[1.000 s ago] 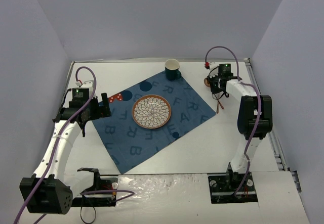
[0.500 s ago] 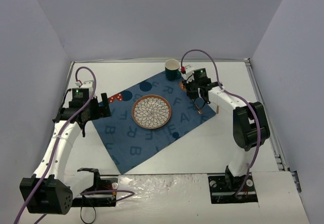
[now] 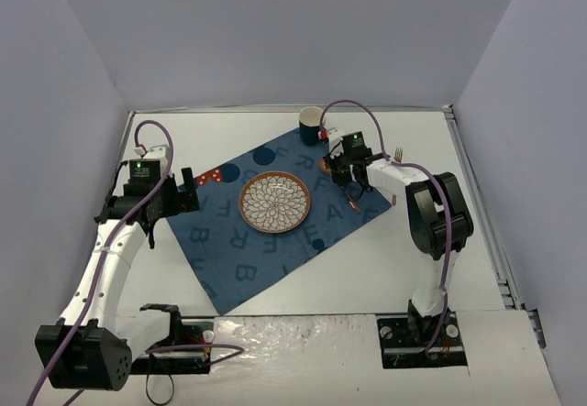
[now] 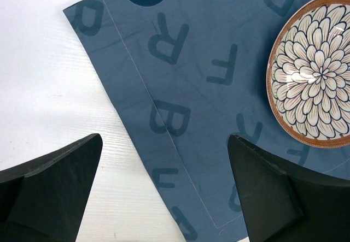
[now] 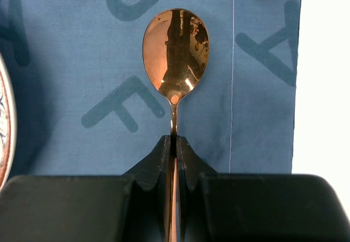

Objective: Set the dinner table for one person

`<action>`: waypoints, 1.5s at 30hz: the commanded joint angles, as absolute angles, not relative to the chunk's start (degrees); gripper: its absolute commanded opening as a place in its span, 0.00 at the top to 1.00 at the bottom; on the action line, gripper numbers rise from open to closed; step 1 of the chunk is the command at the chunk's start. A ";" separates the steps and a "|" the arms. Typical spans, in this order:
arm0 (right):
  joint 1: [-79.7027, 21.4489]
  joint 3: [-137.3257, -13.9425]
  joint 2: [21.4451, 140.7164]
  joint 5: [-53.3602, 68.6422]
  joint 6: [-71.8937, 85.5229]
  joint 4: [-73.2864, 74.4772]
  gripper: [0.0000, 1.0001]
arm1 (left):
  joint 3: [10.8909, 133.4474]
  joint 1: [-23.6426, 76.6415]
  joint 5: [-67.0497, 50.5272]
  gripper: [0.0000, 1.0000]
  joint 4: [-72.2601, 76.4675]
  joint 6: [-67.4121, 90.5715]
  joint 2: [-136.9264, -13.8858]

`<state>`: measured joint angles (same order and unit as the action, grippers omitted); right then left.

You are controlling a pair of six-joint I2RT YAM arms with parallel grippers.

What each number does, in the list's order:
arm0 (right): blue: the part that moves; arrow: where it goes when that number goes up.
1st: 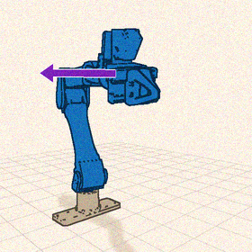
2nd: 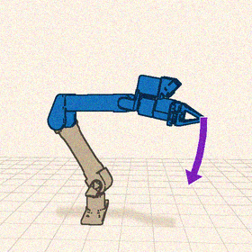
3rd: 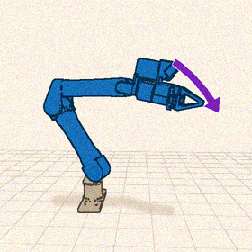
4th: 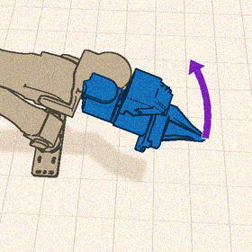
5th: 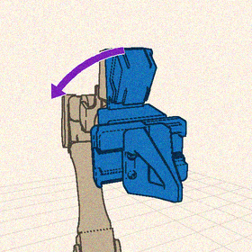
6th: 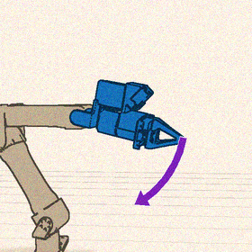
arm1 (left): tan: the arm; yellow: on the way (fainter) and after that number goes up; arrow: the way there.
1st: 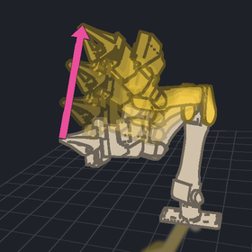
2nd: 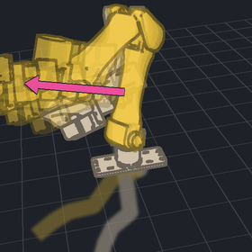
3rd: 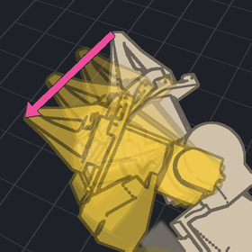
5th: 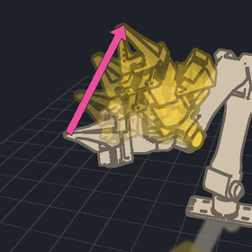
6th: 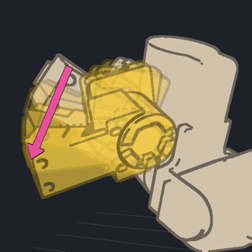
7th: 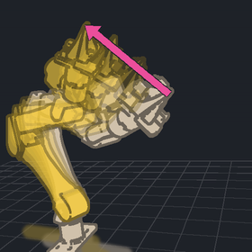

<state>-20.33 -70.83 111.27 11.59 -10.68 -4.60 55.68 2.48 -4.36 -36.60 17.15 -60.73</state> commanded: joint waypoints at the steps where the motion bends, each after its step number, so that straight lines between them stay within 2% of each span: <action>1: -20.74 -72.77 111.67 12.26 -11.07 -8.86 1.00 | 56.60 1.85 -3.50 0.03 -34.37 17.21 -59.57; 16: -21.27 -71.99 113.55 11.87 -12.81 -9.73 0.98 | 56.43 1.85 -4.13 0.03 -34.19 17.08 -59.92; 22: -21.27 -71.00 111.57 10.46 -12.15 -9.76 0.80 | 56.51 1.85 -4.13 0.03 -34.22 17.05 -60.12; 26: -21.18 -70.49 106.69 7.20 -10.25 -9.56 0.56 | 56.51 1.87 -4.13 0.03 -34.28 17.05 -60.03; 30: -19.88 -69.94 101.45 0.80 -7.58 -9.30 0.41 | 56.43 1.85 -4.20 0.03 -34.28 17.12 -60.03; 33: -16.86 -69.54 98.96 -3.91 -4.22 -9.06 0.38 | 56.43 1.93 -4.22 0.03 -34.28 17.22 -59.94; 45: -3.39 -67.81 101.87 -7.42 8.56 -8.65 0.38 | 56.43 1.90 -3.90 0.03 -34.37 17.17 -59.62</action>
<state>-4.74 -67.94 101.18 -5.15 3.55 -7.58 55.68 2.17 -4.40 -36.60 17.15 -60.73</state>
